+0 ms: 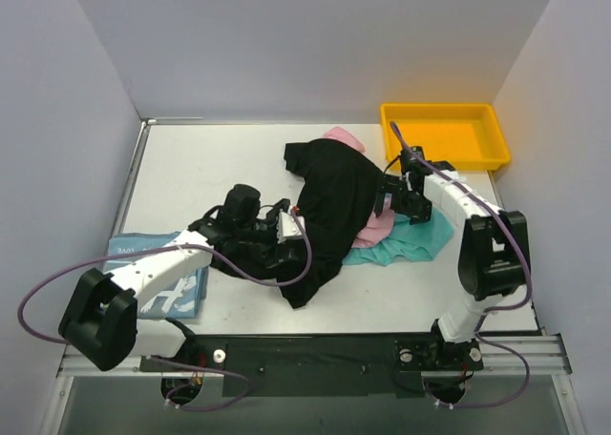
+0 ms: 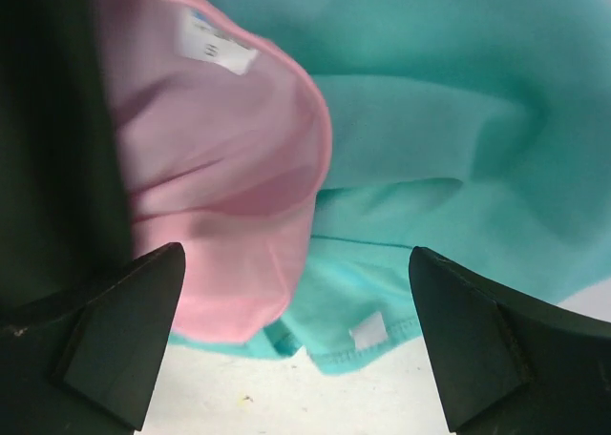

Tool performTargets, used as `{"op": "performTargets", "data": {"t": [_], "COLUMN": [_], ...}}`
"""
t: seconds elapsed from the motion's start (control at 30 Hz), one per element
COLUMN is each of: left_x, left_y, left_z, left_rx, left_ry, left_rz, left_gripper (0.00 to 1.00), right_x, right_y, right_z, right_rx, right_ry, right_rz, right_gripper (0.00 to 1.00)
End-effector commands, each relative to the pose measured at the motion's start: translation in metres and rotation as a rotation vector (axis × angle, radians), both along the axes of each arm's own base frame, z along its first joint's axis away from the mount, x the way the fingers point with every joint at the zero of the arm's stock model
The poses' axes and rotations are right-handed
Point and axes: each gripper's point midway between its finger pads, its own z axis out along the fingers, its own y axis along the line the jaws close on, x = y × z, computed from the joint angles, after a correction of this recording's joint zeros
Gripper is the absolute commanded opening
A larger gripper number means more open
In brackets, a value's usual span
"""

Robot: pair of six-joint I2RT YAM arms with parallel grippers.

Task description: Fold and stack the t-shirts

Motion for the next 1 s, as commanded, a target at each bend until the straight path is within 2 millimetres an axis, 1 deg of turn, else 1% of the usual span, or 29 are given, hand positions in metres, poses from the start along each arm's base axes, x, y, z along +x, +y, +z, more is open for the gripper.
{"op": "performTargets", "data": {"t": [0.0, 0.03, 0.07, 0.1, 0.13, 0.17, 0.2, 0.23, 0.27, 0.3, 0.33, 0.37, 0.43, 0.47, 0.5, 0.53, 0.57, 0.6, 0.63, 0.67, 0.7, 0.73, 0.77, 0.8, 0.83, 0.87, 0.9, 0.93, 0.97], "left_x": [0.009, 0.008, 0.006, 0.006, 0.006, 0.007, 0.006, 0.003, 0.003, 0.003, 0.008, 0.015, 0.031, 0.041, 0.065, 0.082, 0.118, 0.132, 0.16, 0.174, 0.181, 0.185, 0.185, 0.184, 0.184, 0.183, 0.183, 0.182, 0.179], "left_y": [-0.013, -0.014, -0.007, -0.007, -0.001, 0.0, 0.003, 0.006, 0.007, 0.009, 0.011, 0.015, 0.024, 0.029, 0.037, 0.045, 0.059, 0.068, 0.089, 0.107, 0.109, 0.12, 0.119, 0.124, 0.127, 0.131, 0.133, 0.138, 0.139], "left_z": [-0.023, -0.04, -0.057, -0.07, -0.08, -0.086, -0.091, -0.093, -0.093, -0.094, -0.092, -0.092, -0.084, -0.075, -0.06, -0.043, -0.006, 0.014, 0.055, 0.08, 0.108, 0.13, 0.153, 0.169, 0.18, 0.188, 0.196, 0.202, 0.207], "left_rx": [0.066, 0.114, 0.165, 0.2, 0.231, 0.244, 0.261, 0.273, 0.278, 0.285, 0.296, 0.317, 0.328, 0.324, 0.306, 0.284, 0.224, 0.194, 0.14, 0.11, 0.058, 0.028, -0.022, -0.043, -0.061, -0.084, -0.104, -0.136, -0.154], "left_ry": [-0.114, -0.145, -0.147, -0.16, -0.154, -0.148, -0.143, -0.142, -0.147, -0.145, -0.162, -0.181, -0.221, -0.25, -0.293, -0.325, -0.389, -0.41, -0.452, -0.476, -0.491, -0.513, -0.527, -0.553, -0.565, -0.56, -0.561, -0.552, -0.555], "left_rz": [-0.13, -0.174, -0.178, -0.197, -0.185, -0.182, -0.182, -0.195, -0.196, -0.188, -0.171, -0.14, -0.078, -0.037, 0.062, 0.143, 0.285, 0.35, 0.477, 0.551, 0.58, 0.606, 0.612, 0.626, 0.645, 0.673, 0.684, 0.708, 0.71], "left_gripper": [0.97, 0.97, 0.97, 0.96, 0.93, 0.84, 0.76, 0.52, 0.24, 0.1, 0.0, 0.0, 0.0, 0.0, 0.0, 0.0, 0.0, 0.0, 0.0, 0.0, 0.0, 0.0, 0.0, 0.0, 0.0, 0.0, 0.0, 0.0, 0.0], "right_x": [-0.004, -0.005, -0.004, -0.007, -0.006, -0.009, -0.01, -0.011, -0.009, -0.009, -0.005, -0.002, 0.01, 0.024, 0.03, 0.045, 0.055, 0.074, 0.081, 0.1, 0.117, 0.125, 0.139, 0.15, 0.159, 0.175, 0.174, 0.187, 0.187], "right_y": [0.016, 0.017, 0.017, 0.016, 0.017, 0.016, 0.018, 0.018, 0.02, 0.021, 0.022, 0.025, 0.03, 0.031, 0.034, 0.035, 0.037, 0.04, 0.04, 0.043, 0.04, 0.037, 0.027, 0.022, 0.003, -0.01, -0.033, -0.058, -0.08], "right_z": [-0.032, -0.042, -0.049, -0.061, -0.064, -0.074, -0.077, -0.082, -0.082, -0.082, -0.08, -0.074, -0.056, -0.038, -0.025, -0.004, 0.021, 0.056, 0.081, 0.126, 0.179, 0.203, 0.263, 0.284, 0.351, 0.379, 0.428, 0.458, 0.479], "right_rx": [0.039, 0.033, 0.017, 0.006, 0.0, -0.011, -0.015, -0.017, -0.014, -0.013, -0.009, 0.009, 0.055, 0.081, 0.105, 0.125, 0.138, 0.153, 0.17, 0.19, 0.22, 0.231, 0.248, 0.253, 0.266, 0.272, 0.277, 0.276, 0.265], "right_ry": [0.071, 0.089, 0.09, 0.121, 0.131, 0.163, 0.173, 0.187, 0.186, 0.185, 0.173, 0.158, 0.112, 0.061, 0.037, -0.023, -0.085, -0.177, -0.23, -0.342, -0.47, -0.525, -0.674, -0.733, -0.912, -1.017, -1.153, -1.283, -1.366], "right_rz": [-0.01, -0.012, -0.019, -0.027, -0.032, -0.034, -0.026, -0.02, -0.016, -0.022, -0.021, -0.005, 0.012, 0.014, 0.03, 0.039, 0.059, 0.074, 0.09, 0.099, 0.099, 0.093, 0.076, 0.065, 0.02, -0.016, -0.086, -0.175, -0.227], "right_gripper": [0.98, 0.98, 0.98, 0.98, 0.97, 0.94, 0.89, 0.69, 0.55, 0.26, 0.18, 0.01, 0.0, 0.0, 0.0, 0.0, 0.0, 0.0, 0.0, 0.0, 0.0, 0.0, 0.0, 0.0, 0.0, 0.0, 0.0, 0.0, 0.0]}}
